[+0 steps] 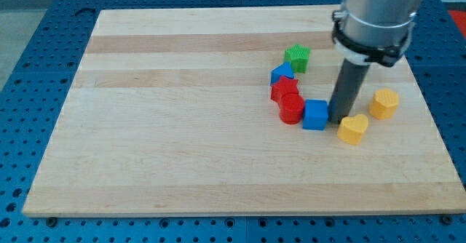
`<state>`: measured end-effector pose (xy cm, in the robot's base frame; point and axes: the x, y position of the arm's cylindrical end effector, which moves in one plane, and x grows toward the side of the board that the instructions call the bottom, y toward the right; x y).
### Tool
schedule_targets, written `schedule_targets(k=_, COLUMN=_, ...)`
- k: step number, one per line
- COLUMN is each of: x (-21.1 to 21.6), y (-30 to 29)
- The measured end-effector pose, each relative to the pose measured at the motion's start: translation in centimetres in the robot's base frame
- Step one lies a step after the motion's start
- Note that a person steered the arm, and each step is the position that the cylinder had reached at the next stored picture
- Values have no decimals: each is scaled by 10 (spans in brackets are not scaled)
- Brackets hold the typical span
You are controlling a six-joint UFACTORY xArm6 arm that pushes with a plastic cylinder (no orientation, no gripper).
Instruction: Nudge the yellow heart up and right a bit
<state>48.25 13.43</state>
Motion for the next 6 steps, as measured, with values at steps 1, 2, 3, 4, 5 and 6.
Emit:
schedule_targets(k=1, x=3, y=-8)
schedule_targets(k=2, x=10, y=-8)
schedule_targets(k=3, x=34, y=-21)
schedule_targets(k=4, x=63, y=-34)
schedule_targets(k=5, x=37, y=-4)
schedule_targets(k=6, x=10, y=10)
